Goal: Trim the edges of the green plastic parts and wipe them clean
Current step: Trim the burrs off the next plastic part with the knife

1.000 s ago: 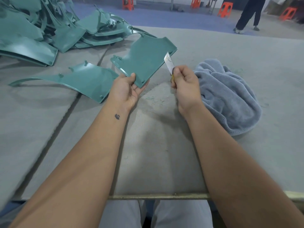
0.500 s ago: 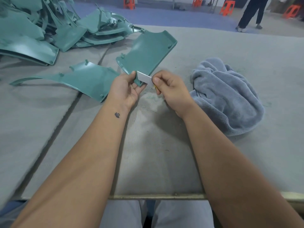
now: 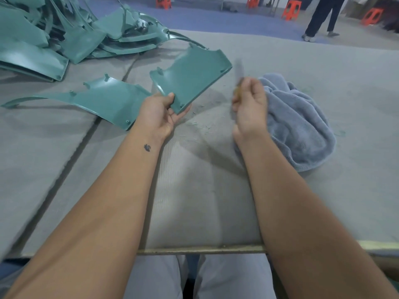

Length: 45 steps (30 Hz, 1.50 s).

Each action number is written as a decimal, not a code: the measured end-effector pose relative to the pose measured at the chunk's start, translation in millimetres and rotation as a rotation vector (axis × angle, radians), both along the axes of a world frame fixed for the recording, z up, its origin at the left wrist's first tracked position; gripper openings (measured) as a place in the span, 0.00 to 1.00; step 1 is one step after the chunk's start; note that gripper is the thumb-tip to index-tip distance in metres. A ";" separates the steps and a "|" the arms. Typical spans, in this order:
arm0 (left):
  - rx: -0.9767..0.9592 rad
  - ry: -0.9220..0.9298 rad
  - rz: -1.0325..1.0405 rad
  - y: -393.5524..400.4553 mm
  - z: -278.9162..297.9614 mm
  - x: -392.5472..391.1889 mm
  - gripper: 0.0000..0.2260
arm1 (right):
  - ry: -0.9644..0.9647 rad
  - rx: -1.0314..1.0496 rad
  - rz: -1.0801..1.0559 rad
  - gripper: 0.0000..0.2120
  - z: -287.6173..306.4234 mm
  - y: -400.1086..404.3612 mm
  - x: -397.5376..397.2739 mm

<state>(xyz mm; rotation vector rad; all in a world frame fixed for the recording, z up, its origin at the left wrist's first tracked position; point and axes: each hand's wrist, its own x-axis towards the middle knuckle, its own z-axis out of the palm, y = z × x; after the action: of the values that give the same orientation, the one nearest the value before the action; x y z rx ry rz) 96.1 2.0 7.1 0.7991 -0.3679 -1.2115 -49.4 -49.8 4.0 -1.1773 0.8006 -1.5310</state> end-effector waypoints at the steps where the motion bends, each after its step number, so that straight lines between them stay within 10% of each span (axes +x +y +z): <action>1: 0.008 -0.037 -0.003 1.3 -0.4 -0.9 0.13 | -0.059 0.027 -0.026 0.12 0.5 -3.9 -4.3; 9: -0.003 -0.041 -0.009 -0.2 0.6 -0.6 0.13 | -0.200 0.177 0.036 0.09 1.3 -9.4 -6.4; 17: -0.028 0.078 0.038 -6.3 -1.3 6.0 0.10 | 0.082 0.094 0.052 0.04 2.3 -2.9 -2.3; 32: 0.042 0.144 0.102 -11.4 -2.3 9.2 0.07 | 0.249 -0.048 0.289 0.24 4.6 8.6 -0.4; 45: 0.011 0.237 0.090 -10.4 -1.0 7.4 0.11 | 0.522 -0.179 0.052 0.29 -1.8 10.8 3.1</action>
<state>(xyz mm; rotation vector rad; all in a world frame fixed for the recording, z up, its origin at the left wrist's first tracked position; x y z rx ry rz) 103.5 -8.4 6.1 0.6658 -0.1298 -1.2092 -46.4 -39.0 2.2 -1.7555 0.9735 -1.2832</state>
